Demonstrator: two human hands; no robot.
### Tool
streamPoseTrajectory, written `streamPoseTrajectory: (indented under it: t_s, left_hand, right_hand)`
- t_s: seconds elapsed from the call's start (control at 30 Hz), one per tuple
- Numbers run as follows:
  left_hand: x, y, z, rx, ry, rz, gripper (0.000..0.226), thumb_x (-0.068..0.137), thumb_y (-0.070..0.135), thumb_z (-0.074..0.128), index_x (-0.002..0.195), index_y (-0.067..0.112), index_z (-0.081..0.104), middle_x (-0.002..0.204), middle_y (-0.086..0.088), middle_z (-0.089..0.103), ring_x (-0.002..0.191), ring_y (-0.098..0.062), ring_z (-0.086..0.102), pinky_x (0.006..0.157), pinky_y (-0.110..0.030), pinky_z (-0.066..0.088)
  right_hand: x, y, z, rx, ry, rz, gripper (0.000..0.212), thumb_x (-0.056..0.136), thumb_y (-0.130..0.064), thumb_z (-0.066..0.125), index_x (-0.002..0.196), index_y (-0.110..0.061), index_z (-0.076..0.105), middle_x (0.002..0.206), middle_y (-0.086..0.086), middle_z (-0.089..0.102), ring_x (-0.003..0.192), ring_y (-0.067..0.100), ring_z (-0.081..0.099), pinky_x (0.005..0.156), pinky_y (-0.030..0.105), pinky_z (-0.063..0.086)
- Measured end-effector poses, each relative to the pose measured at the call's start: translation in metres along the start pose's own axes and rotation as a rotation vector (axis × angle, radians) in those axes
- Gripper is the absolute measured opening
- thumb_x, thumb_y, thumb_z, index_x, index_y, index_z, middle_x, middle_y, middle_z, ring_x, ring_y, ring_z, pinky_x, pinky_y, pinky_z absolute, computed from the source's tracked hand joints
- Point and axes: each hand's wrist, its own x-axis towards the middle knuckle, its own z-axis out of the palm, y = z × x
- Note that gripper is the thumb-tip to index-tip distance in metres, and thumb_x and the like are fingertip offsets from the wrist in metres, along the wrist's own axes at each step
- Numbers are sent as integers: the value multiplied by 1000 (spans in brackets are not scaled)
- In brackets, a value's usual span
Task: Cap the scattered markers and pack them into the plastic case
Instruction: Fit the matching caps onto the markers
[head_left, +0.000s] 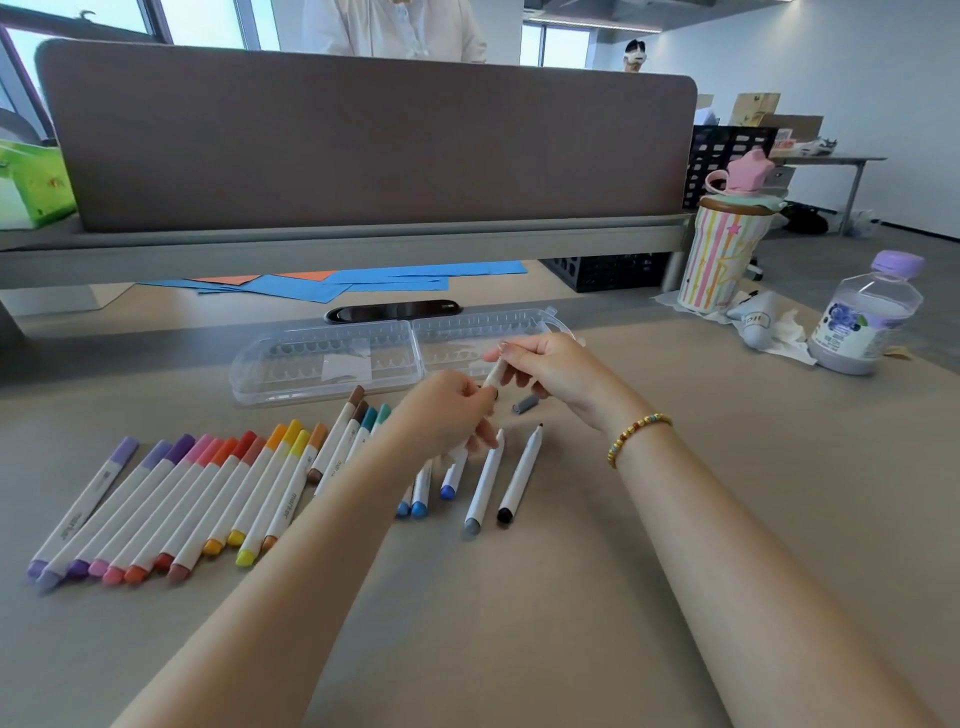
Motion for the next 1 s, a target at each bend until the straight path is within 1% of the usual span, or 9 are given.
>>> streamPoseTrajectory:
  t_s: [0.1,0.2,0.37,0.5,0.6,0.67,0.77,0.87,1.0]
  left_hand:
    - [0,-5,-3,398,102,37,31,97,34,40,104,8,55,77,-2,58,65,-14,52,57,-25,43]
    - [-3,-8,8,528,61,31,38,95,36,40,120,8,41,85,-3,54,76,-19,53,63,-29,42]
    - [-4,-11,18,697,57,92,37,96,38,40,118,9,37,82,-4,53,73,-22,52,60,-30,44]
    - [-3,-15,17,752,101,125,27,97,34,39,113,12,37,77,-3,51,67,-22,49,55,-29,38]
    - [-1,-13,14,694,71,170,25,96,35,40,108,14,47,88,-3,59,79,-22,55,66,-31,44]
    - [-1,-11,14,670,22,174,29,94,38,43,104,16,57,92,1,58,86,-19,55,72,-29,44]
    - [-1,-11,18,689,-24,139,32,90,41,46,82,12,58,78,2,54,77,-17,52,63,-26,40]
    - [-3,-11,25,714,6,136,36,89,37,47,62,15,40,65,3,41,62,-13,42,54,-24,33]
    - [-7,-8,29,758,63,186,40,92,35,43,58,15,37,61,3,39,67,-18,46,59,-27,37]
  right_hand:
    - [2,3,-4,1,73,29,26,100,-20,40,107,-20,65,82,-5,60,73,8,48,63,21,38]
    - [4,10,-10,33,156,70,27,100,-16,40,110,-17,65,82,-3,60,70,9,47,58,19,38]
    - [5,21,-13,-3,175,103,27,99,-14,39,108,-15,65,80,-4,59,68,8,47,58,17,35]
    - [8,32,-13,-153,181,105,25,97,-12,43,105,-19,65,83,-7,57,79,8,52,69,19,39]
    - [9,36,-12,-314,103,70,24,95,-10,46,105,-19,66,88,-5,54,79,6,49,74,20,42]
    - [9,37,-11,-380,48,58,20,94,-13,50,99,-25,66,105,1,56,93,12,48,90,28,45]
    - [7,35,-11,-496,4,47,17,92,-19,55,102,-25,67,124,3,48,120,18,37,103,35,33]
    - [7,33,-9,-710,5,19,16,92,-25,57,104,-25,67,123,2,49,124,22,34,101,34,32]
    - [8,32,-3,-940,9,-35,14,91,-29,56,103,-24,63,120,1,52,120,22,36,96,33,33]
